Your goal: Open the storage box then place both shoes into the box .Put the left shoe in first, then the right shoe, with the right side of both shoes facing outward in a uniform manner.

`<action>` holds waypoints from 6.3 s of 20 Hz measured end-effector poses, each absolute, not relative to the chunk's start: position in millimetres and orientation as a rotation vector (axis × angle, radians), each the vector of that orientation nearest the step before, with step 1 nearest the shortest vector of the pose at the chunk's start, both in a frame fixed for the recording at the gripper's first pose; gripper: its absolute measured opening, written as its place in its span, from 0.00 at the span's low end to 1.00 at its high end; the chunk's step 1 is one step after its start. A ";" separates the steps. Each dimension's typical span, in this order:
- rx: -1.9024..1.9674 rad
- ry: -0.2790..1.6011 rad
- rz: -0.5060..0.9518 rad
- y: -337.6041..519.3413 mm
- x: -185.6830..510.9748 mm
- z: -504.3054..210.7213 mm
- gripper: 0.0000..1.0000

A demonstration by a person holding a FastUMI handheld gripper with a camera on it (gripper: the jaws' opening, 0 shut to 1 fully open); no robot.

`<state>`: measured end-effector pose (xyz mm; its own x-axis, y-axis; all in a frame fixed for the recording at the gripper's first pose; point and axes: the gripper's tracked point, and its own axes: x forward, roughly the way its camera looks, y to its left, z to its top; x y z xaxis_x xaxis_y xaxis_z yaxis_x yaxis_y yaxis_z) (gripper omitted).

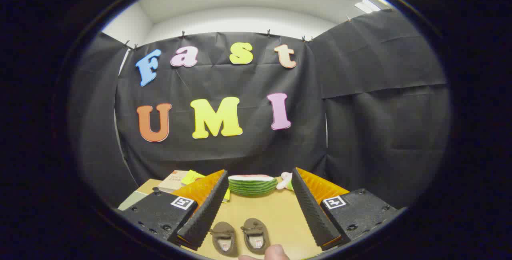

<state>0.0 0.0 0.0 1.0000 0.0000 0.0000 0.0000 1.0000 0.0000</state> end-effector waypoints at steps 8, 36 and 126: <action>-0.012 0.002 -0.011 -3.6 -0.4 1.2 1.00; 0.061 0.137 0.221 47.9 6.7 -17.6 1.00; -0.055 0.541 1.061 574.4 -90.4 -55.9 0.74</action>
